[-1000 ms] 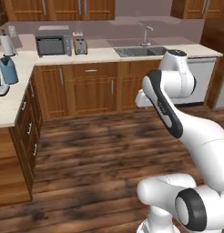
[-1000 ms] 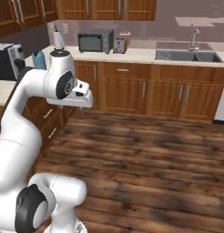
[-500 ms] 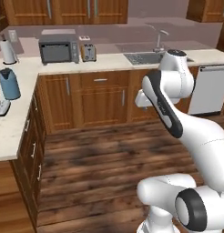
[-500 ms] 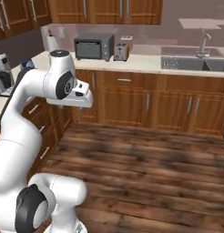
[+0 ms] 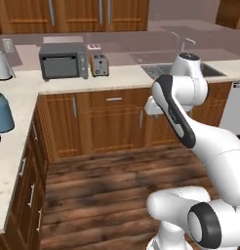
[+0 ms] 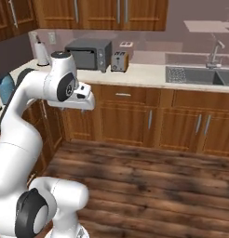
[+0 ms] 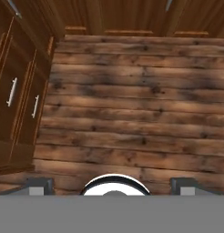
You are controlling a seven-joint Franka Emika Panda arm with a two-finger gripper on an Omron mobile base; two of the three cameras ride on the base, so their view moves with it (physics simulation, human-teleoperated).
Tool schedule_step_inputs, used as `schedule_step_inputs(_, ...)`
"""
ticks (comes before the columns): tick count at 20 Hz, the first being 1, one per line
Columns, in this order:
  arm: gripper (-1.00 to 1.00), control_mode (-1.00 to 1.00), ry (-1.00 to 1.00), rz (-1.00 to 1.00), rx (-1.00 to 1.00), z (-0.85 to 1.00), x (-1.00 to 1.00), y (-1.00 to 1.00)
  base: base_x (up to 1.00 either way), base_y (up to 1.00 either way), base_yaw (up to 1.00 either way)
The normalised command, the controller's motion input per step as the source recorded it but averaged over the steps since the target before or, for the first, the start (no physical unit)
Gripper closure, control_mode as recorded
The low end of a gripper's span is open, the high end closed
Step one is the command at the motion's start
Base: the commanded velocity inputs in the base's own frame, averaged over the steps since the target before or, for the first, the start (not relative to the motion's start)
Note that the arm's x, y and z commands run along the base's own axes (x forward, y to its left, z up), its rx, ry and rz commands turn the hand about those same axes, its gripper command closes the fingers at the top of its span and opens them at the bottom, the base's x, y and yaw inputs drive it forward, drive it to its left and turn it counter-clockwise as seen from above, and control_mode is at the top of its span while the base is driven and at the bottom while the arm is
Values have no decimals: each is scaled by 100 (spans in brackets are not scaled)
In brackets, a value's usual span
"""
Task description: Navigate to the toaster.
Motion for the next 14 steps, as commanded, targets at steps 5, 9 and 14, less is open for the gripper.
schedule_step_inputs(5, -100, 100, 0, 0, 0, 0, 0, 0, 100, 31, 0)
schedule_step_inputs(9, -100, 100, 0, 0, 0, 0, 0, 0, 99, 36, 0)
schedule_step_inputs(14, -100, 100, 0, 0, 0, 0, 0, 0, 94, 25, 0)
